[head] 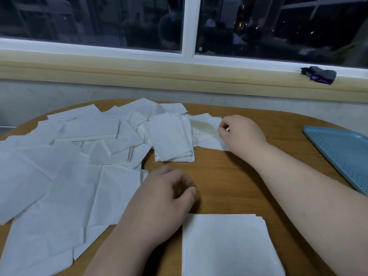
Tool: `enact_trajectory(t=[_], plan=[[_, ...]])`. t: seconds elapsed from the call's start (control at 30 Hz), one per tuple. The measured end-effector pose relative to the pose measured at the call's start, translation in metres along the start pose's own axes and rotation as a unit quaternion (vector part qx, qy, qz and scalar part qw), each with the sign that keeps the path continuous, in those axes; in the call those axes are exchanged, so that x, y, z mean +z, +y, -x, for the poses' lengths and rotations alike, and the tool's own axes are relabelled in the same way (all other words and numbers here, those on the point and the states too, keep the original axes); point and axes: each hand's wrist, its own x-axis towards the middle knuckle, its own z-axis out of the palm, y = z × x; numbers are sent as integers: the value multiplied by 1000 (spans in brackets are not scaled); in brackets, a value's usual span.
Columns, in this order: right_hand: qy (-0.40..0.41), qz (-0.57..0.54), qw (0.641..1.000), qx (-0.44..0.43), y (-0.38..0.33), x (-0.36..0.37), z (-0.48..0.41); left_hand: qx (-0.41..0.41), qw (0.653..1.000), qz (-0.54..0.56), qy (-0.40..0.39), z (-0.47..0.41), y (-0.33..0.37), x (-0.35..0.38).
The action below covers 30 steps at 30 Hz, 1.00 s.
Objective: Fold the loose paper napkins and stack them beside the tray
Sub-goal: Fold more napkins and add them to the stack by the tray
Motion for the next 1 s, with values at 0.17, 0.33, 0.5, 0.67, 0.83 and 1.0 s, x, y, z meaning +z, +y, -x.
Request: enact_trajectory(t=[0.17,0.33,0.5,0.67,0.83,1.0], plan=[[23,-50,998,-2,4,-42,81,-1,1000,-26,-10,8,0,-2],[-45,-56,995,-65,6,-63,175,-8,999,-32,-31,22,3,-4],[-1,-53,983,-175,10,-62,231,61,994,-69,-52,37,7,-2],[32,-72,970,-229,21,-56,245,131,987,-91,-27,50,1,-2],[3,-68,966,-250,23,-57,247,176,975,-118,-62,58,-5,-14],[-40,-74,964,-254,20,-55,248,191,967,-115,-126,63,-6,-17]])
